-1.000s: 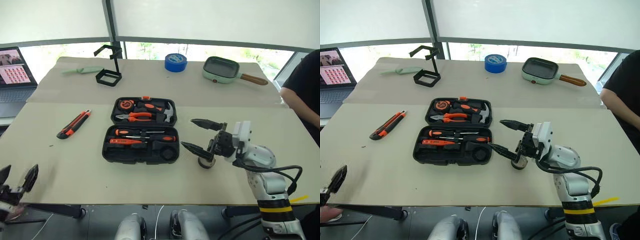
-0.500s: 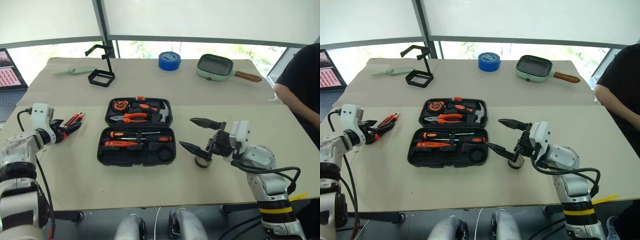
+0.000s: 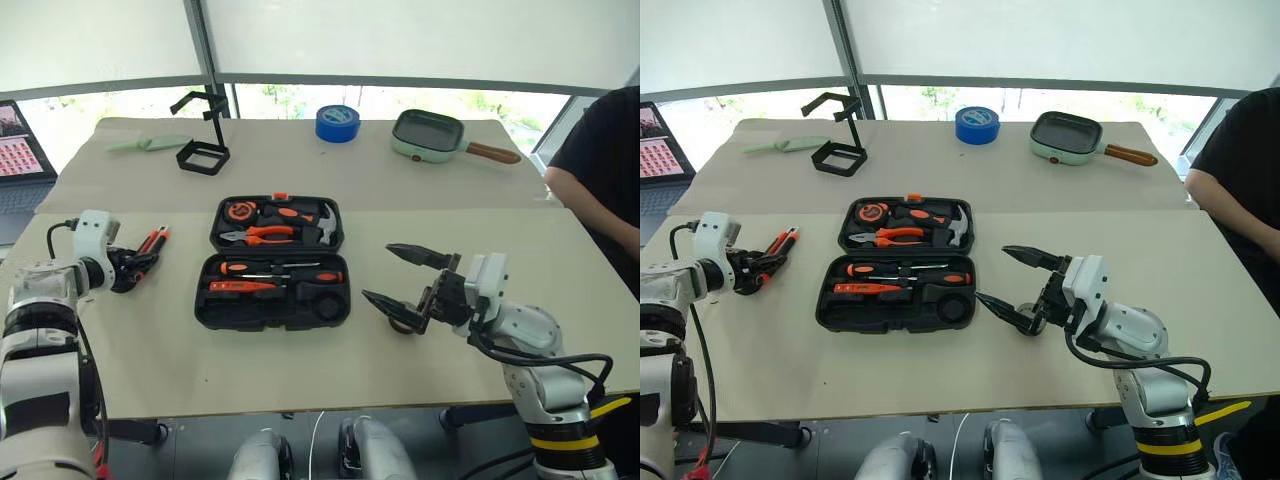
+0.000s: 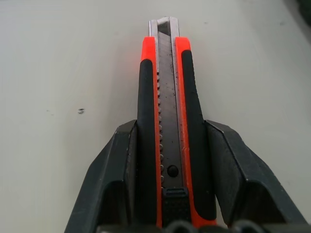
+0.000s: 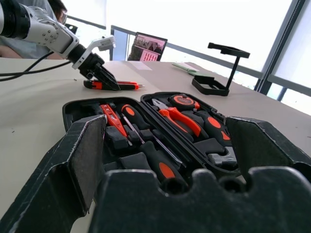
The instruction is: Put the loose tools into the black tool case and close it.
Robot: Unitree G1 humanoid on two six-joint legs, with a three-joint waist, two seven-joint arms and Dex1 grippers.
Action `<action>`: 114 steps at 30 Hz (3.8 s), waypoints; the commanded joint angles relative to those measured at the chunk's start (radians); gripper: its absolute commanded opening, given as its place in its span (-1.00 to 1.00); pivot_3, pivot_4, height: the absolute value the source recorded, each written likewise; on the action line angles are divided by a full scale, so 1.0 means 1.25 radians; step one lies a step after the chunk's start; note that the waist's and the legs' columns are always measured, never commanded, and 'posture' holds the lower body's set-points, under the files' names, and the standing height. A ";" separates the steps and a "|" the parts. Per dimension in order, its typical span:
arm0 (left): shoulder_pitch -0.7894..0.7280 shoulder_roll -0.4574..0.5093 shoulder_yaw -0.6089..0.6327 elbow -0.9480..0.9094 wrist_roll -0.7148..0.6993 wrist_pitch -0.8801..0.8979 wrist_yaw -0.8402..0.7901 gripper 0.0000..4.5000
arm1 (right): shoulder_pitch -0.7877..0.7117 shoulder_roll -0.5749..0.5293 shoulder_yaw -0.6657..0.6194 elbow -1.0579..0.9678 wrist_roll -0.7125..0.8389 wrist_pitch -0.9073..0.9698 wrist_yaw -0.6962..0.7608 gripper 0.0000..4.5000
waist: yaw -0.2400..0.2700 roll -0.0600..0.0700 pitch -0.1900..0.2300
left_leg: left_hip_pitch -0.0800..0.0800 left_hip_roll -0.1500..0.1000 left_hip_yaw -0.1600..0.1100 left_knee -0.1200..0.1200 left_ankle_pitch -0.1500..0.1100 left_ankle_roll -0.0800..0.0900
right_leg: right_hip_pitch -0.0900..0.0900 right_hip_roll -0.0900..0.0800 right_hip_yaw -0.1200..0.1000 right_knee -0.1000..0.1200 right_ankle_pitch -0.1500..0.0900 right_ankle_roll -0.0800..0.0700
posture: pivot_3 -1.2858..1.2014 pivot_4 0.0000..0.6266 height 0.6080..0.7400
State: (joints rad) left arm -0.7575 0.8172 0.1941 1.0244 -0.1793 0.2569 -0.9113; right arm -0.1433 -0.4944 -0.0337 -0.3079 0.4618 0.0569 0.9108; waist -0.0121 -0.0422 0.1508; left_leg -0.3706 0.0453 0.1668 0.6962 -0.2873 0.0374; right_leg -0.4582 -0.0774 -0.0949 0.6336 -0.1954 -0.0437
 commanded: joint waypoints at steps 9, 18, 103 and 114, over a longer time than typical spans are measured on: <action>0.214 0.123 -0.121 -0.737 -0.182 0.084 -0.476 -0.28 | 0.047 -0.136 -0.072 -0.034 0.066 0.001 0.136 1.00 | 0.004 0.000 0.000 | -0.001 -0.001 -0.001 -0.001 -0.001 0.001 | 0.000 0.001 0.001 -0.002 -0.001 0.001 | 0.03 -0.52 1.00; 0.221 0.070 -0.276 -0.873 -0.055 0.041 -0.390 -0.28 | 0.055 -0.210 -0.068 -0.069 0.080 0.046 0.173 1.00 | 0.013 0.000 0.000 | 0.000 0.000 -0.002 0.000 -0.003 0.006 | 0.001 0.002 0.005 -0.001 -0.001 0.002 | 0.03 -0.52 1.00; 0.289 -0.193 -0.202 -0.632 -0.143 -0.145 -0.345 -0.97 | 0.206 -0.261 -0.225 -0.193 0.119 0.187 0.086 1.00 | 0.024 0.014 -0.010 | 0.001 -0.001 -0.004 0.006 -0.008 0.016 | 0.007 0.000 0.003 -0.004 0.000 0.005 | 0.03 -0.52 1.00; 0.490 -0.126 -0.005 -0.883 -0.322 -0.142 -0.384 0.50 | 0.522 -0.170 -0.451 -0.004 -0.009 -0.084 0.179 1.00 | 0.023 0.012 -0.008 | -0.001 -0.001 -0.005 0.006 -0.008 0.015 | 0.005 0.000 0.004 -0.005 0.000 0.006 | 0.03 -0.52 1.00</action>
State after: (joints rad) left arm -0.1659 0.6424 0.1508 -0.0380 -0.5446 0.1033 -1.3671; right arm 0.5081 -0.7099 -0.5682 -0.3211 0.4712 0.0259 1.1235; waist 0.0161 -0.0275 0.1407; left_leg -0.3715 0.0448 0.1613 0.7030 -0.2977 0.0562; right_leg -0.4521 -0.0780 -0.0889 0.6279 -0.1952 -0.0364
